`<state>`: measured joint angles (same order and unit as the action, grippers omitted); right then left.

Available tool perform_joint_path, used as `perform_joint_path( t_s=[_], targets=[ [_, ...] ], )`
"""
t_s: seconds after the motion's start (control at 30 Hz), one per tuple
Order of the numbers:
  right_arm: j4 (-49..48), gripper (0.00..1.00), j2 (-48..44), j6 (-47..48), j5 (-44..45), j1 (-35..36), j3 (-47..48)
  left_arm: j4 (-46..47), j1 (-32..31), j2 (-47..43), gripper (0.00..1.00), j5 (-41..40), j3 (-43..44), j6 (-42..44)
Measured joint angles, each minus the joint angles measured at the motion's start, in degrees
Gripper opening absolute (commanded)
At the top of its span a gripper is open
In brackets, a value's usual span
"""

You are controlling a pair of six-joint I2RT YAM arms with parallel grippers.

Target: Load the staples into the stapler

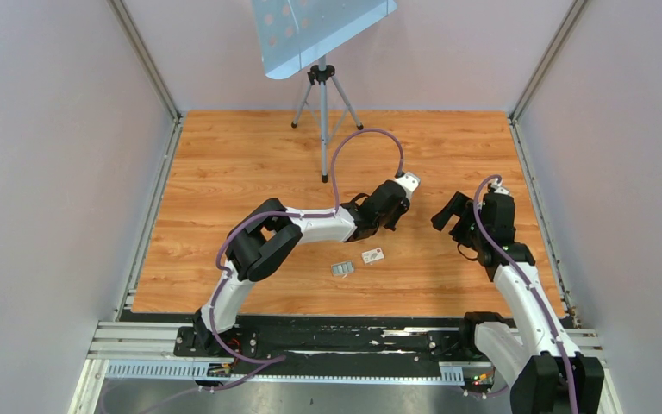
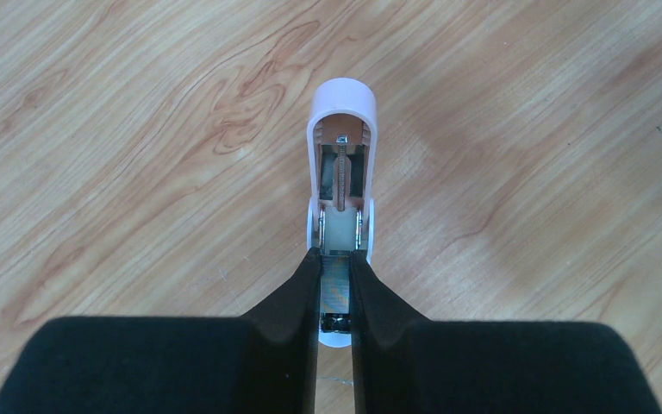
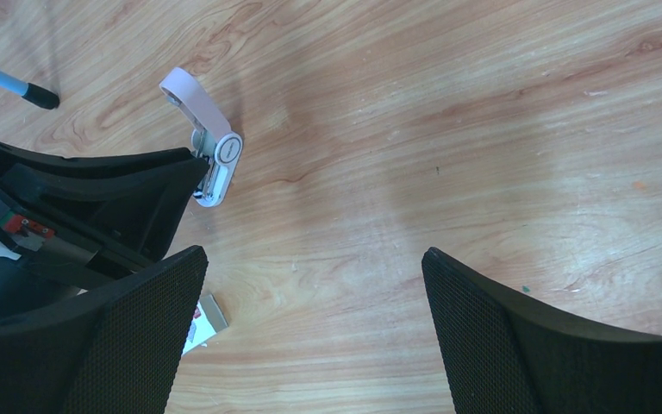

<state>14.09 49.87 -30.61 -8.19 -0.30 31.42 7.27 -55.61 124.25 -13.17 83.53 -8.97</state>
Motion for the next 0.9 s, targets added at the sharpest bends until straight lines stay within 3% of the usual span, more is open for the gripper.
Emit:
perform_joint_path(
  t_s=[0.9],
  targets=[
    [-0.79, 1.00, -0.22, -0.02, -0.83, -0.02, -1.18, -1.11, 0.33, -0.02, 0.13, 3.39, 0.66, 0.68]
  ],
)
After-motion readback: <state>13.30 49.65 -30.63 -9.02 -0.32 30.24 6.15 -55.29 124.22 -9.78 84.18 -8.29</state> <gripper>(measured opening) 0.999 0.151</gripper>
